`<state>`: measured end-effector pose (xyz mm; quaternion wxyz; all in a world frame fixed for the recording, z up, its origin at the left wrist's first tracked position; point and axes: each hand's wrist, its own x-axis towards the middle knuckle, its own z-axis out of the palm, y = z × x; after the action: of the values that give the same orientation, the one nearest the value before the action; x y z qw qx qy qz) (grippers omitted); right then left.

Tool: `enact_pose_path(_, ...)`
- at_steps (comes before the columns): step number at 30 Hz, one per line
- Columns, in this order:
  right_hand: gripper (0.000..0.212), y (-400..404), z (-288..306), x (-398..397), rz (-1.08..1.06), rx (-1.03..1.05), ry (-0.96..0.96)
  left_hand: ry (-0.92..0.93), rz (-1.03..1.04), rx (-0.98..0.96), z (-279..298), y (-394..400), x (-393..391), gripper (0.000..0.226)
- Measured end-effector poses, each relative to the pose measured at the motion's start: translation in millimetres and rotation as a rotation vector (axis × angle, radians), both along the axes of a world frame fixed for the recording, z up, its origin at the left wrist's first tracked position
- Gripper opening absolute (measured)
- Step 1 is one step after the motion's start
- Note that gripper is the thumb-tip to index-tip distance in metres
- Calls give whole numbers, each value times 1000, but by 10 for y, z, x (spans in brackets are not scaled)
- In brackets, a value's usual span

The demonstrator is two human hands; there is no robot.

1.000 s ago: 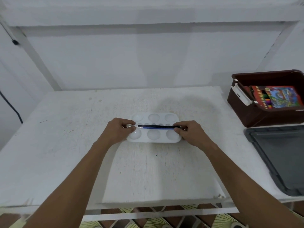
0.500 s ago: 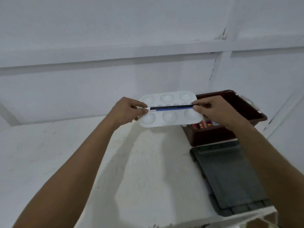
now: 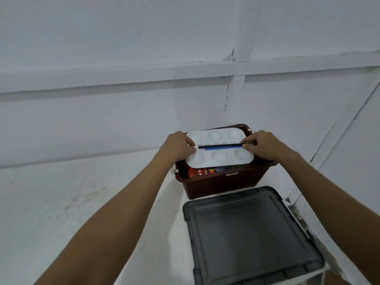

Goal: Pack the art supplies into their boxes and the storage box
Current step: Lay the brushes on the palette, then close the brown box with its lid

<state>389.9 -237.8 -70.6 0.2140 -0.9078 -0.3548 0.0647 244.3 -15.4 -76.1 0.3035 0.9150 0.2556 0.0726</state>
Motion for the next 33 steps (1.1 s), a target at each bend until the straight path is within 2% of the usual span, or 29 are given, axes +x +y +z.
enact_pose_path(10,27,114,-302,203,106,-186,-17,249,29,273,-213,-131,267,18)
enact_pose_path(18,24,154,-355,248,118,-153,-111,284,16,508,-293,-223,271,22)
enact_pose_path(33,29,120,-376,220,119,-113,-145,195,-27,437,-247,-250,137,36)
